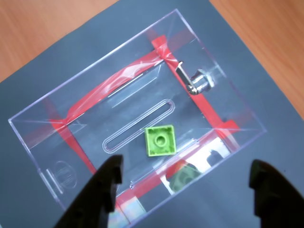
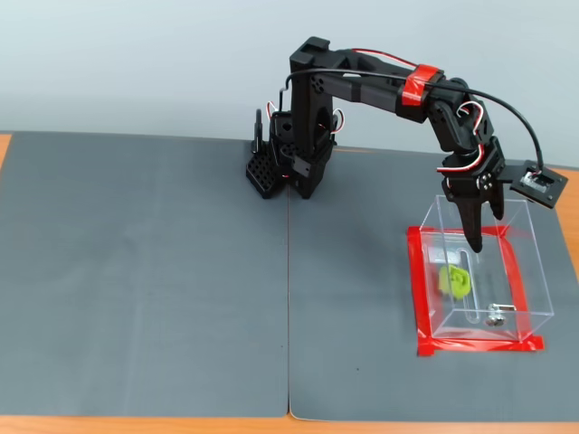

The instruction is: Pick the green lego block and place it into the transparent box

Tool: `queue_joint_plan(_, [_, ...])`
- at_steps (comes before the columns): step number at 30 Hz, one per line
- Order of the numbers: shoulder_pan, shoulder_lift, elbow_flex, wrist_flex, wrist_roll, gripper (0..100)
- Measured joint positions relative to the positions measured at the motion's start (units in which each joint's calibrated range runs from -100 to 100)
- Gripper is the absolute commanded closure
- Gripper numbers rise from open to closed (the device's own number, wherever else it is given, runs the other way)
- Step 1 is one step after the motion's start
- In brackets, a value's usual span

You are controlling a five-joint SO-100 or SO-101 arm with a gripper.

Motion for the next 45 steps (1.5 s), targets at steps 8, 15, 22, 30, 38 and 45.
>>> queue_joint_plan(8, [0.0,-1.7,0.0,3.21,0.0,80])
queue_joint_plan(15, [5.38,-8.75,1.8,3.47,0.0,98])
queue_joint_plan(22, [13.71,-19.8,9.52,3.47,0.0,98])
queue_joint_plan(30, [25.2,-34.92,22.27,3.47,0.0,98])
queue_joint_plan(38, [35.59,-50.98,36.37,3.47,0.0,98])
queue_joint_plan(45, [44.36,-69.33,51.37,3.38,-0.1,98])
